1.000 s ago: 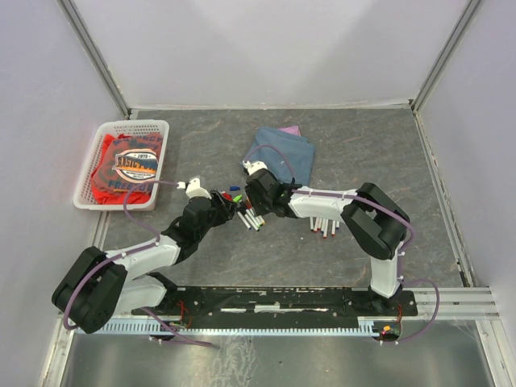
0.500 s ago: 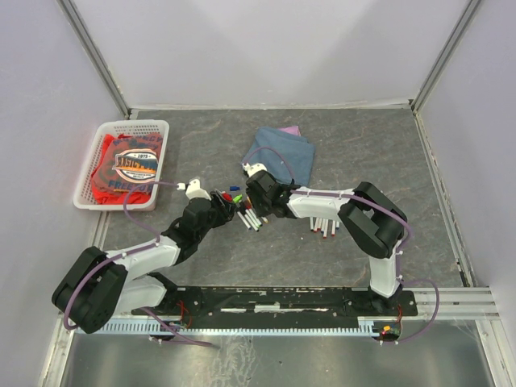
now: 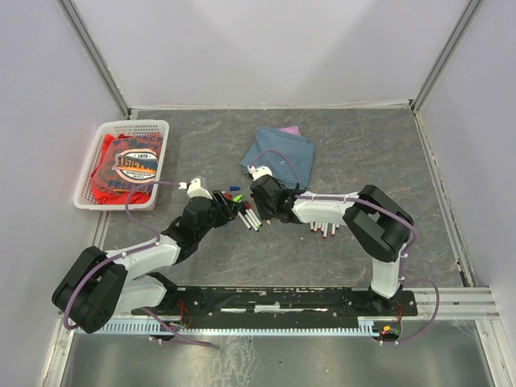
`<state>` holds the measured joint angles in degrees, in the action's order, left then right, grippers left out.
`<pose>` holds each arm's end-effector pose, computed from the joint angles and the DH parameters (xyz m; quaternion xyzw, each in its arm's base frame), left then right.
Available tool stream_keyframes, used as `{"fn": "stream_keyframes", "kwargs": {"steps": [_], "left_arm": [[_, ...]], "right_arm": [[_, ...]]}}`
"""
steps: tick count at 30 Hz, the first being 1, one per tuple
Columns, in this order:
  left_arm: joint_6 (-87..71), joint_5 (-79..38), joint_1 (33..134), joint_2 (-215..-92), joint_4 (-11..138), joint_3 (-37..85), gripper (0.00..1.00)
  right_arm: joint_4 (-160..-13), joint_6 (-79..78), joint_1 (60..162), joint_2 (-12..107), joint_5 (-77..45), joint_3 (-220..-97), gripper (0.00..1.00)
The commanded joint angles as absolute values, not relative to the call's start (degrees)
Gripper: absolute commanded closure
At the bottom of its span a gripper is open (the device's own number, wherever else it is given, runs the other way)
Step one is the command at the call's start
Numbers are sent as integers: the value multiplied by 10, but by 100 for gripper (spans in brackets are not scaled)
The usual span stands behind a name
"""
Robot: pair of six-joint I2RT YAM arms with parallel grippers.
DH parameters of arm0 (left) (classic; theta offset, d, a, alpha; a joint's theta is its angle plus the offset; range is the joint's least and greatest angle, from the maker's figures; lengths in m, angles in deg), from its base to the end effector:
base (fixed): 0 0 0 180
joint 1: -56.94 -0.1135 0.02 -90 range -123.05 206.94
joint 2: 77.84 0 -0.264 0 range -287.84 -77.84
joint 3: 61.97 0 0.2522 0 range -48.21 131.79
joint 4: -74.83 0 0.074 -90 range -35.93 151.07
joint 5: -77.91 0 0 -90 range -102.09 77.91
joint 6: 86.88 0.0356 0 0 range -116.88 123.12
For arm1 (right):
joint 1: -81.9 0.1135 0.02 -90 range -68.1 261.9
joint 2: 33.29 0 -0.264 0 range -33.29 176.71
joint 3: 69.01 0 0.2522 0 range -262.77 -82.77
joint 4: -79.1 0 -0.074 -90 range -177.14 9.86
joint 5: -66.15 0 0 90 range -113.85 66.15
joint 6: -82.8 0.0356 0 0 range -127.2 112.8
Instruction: Open the pen caps
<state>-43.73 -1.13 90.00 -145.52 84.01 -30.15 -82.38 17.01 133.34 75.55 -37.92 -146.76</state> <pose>0.1893 -0.1152 0.1611 -0.1515 0.8351 -0.2732 0.4527 0.2508 0.3008 0.1505 -0.1782 0.9152 0.1193 0.3411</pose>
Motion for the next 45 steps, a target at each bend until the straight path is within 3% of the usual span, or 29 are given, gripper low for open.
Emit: {"fn": "stream_keyframes", "kwargs": {"steps": [1, 16, 28, 39, 43, 45], "left_arm": [[-464, -51, 896, -1460, 880, -267, 38], [-530, -162, 896, -1511, 938, -239, 36], [-561, -189, 897, -1544, 989, -244, 41], [-565, -200, 897, -1549, 1004, -248, 64], [-563, -205, 896, -1549, 1018, -252, 96], [-562, -204, 896, -1548, 1030, -254, 97]], "right_arm": [[-797, 188, 1338, 716, -378, -1435, 97], [-942, 246, 1338, 535, -247, -1317, 99], [-980, 259, 1338, 517, -204, -1301, 99], [-981, 257, 1338, 514, -207, -1301, 99], [-977, 257, 1338, 507, -214, -1300, 99], [-975, 256, 1338, 500, -216, -1295, 99]]}}
